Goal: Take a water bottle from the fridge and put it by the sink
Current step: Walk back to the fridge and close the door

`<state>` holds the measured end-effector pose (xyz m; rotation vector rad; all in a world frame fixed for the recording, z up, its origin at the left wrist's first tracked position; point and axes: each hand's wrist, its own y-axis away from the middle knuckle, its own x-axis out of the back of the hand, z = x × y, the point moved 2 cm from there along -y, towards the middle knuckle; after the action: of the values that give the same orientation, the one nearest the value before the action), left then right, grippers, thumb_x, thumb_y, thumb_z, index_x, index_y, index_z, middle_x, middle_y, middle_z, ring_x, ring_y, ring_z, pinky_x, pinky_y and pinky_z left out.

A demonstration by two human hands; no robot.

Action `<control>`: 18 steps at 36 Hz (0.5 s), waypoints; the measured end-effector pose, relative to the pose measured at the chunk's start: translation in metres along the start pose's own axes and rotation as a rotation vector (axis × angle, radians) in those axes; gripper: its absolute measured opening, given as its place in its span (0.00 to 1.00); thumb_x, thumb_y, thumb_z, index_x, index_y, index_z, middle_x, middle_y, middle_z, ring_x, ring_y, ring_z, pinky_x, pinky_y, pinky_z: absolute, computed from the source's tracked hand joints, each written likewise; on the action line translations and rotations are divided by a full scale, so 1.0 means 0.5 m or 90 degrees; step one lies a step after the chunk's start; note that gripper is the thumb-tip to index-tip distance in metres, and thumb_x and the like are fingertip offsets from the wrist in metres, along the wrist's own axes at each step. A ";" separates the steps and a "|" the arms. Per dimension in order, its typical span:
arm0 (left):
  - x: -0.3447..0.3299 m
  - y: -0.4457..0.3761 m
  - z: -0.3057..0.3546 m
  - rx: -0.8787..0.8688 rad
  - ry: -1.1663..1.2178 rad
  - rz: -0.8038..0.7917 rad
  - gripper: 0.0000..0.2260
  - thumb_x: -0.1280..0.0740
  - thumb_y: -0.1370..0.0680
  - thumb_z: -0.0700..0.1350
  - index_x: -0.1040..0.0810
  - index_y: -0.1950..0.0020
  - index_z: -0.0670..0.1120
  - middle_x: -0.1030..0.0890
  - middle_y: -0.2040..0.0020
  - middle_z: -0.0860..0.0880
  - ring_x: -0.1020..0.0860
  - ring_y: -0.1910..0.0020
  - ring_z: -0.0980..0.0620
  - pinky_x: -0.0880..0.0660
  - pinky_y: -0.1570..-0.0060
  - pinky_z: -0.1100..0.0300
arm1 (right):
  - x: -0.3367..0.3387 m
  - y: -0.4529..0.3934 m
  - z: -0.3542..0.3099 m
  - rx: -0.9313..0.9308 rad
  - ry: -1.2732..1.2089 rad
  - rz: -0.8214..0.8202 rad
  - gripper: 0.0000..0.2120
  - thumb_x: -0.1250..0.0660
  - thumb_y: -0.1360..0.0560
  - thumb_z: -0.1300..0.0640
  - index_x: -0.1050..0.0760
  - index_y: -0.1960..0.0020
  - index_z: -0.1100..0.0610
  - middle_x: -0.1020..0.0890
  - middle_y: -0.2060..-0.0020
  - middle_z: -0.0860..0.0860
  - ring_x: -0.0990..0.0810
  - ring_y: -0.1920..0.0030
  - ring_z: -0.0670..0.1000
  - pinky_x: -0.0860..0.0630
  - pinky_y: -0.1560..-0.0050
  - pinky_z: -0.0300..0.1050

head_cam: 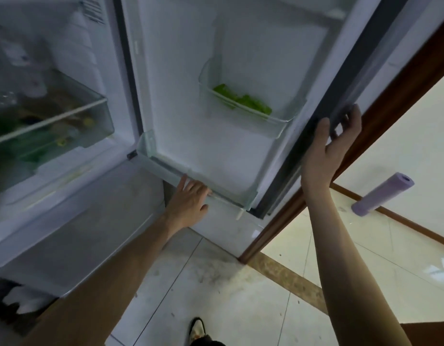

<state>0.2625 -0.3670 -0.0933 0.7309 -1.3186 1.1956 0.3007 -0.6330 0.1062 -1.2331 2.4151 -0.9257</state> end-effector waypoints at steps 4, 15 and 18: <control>0.037 0.105 -0.053 0.000 0.073 0.036 0.15 0.26 0.30 0.37 0.13 0.44 0.41 0.14 0.44 0.43 0.17 0.35 0.39 0.38 0.19 0.43 | 0.011 0.099 -0.063 -0.085 -0.059 0.026 0.21 0.44 0.17 0.44 0.38 0.26 0.50 0.26 0.33 0.45 0.25 0.33 0.46 0.26 0.30 0.51; 0.219 0.421 -0.239 0.226 0.157 0.121 0.19 0.36 0.19 0.34 0.17 0.31 0.45 0.21 0.24 0.45 0.25 0.22 0.44 0.26 0.25 0.50 | -0.085 0.472 -0.307 0.117 -0.034 -0.247 0.31 0.48 0.19 0.33 0.48 0.23 0.48 0.21 0.53 0.58 0.22 0.60 0.51 0.25 0.59 0.41; 0.345 0.488 -0.289 0.283 0.132 0.393 0.15 0.37 0.19 0.39 0.16 0.36 0.42 0.15 0.36 0.43 0.20 0.35 0.45 0.26 0.34 0.55 | -0.147 0.534 -0.386 0.161 -0.098 -0.289 0.33 0.41 0.19 0.45 0.52 0.21 0.53 0.27 0.31 0.60 0.24 0.35 0.58 0.23 0.37 0.55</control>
<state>0.0553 -0.1229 -0.0058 0.4918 -1.1445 2.0476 0.0811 -0.3785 0.0750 -1.7116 1.8640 -1.1627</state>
